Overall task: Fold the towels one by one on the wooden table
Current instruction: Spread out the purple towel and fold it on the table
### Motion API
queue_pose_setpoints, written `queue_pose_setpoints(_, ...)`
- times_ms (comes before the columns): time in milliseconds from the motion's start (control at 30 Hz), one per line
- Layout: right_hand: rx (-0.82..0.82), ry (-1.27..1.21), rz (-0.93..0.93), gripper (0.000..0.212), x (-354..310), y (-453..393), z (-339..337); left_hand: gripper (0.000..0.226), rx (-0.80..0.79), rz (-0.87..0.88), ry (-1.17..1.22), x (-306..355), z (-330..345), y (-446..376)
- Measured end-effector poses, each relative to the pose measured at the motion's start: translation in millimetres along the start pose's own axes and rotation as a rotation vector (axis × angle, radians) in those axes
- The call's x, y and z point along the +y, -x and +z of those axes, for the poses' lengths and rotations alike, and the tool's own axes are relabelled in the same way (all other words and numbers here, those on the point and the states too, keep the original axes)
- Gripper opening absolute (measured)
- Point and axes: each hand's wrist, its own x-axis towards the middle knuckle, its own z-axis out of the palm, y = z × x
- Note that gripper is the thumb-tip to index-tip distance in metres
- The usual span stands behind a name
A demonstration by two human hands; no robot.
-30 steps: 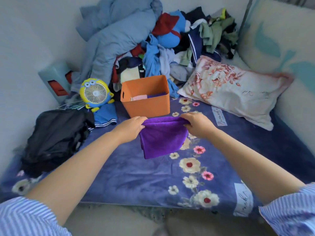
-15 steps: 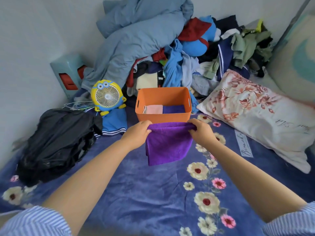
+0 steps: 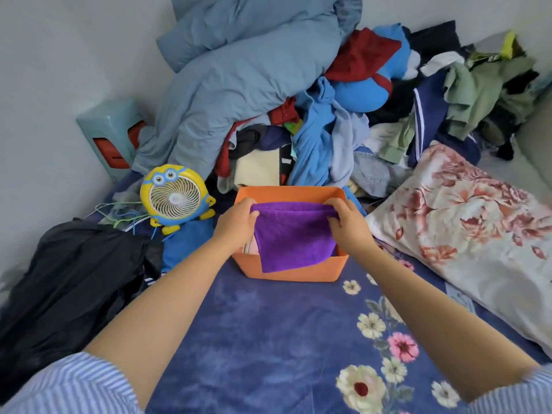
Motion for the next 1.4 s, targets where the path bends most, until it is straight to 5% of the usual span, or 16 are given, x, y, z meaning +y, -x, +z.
queue_pose_setpoints(300, 0.002, 0.022, 0.097, 0.04, 59.8, -133.8, 38.1, 0.027, 0.023, -0.086, 0.339, -17.0, 81.2, -148.0)
queue_pose_setpoints(633, -0.558, 0.412, 0.24, 0.037, 170.4, -210.7, 123.8, 0.038, -0.529, -0.263, 0.274, -77.2, 229.8, -227.0)
queue_pose_setpoints(933, -0.451, 0.613, 0.336, 0.034, 213.4, -237.0, 185.6, 0.036, -0.426, -0.385, 0.204, -83.2, 314.0, -278.0)
queue_pose_setpoints(1100, -0.266, 0.609, 0.319, 0.025, 230.0, -234.4, 203.4, 0.032, -0.247, -0.461, 0.434, -88.7, 333.9, -275.4)
queue_pose_setpoints(1267, -0.193, 0.674, 0.125, 0.019, 221.9, -202.5, 229.2, 0.048, -0.108, -0.135, 0.325, -90.5, 338.4, -237.2)
queue_pose_setpoints(1400, -0.487, 0.637, 0.199, 0.054, 241.2, -180.5, 253.2, 0.049, -0.144, 0.37, -0.091, -96.2, 349.5, -208.3)
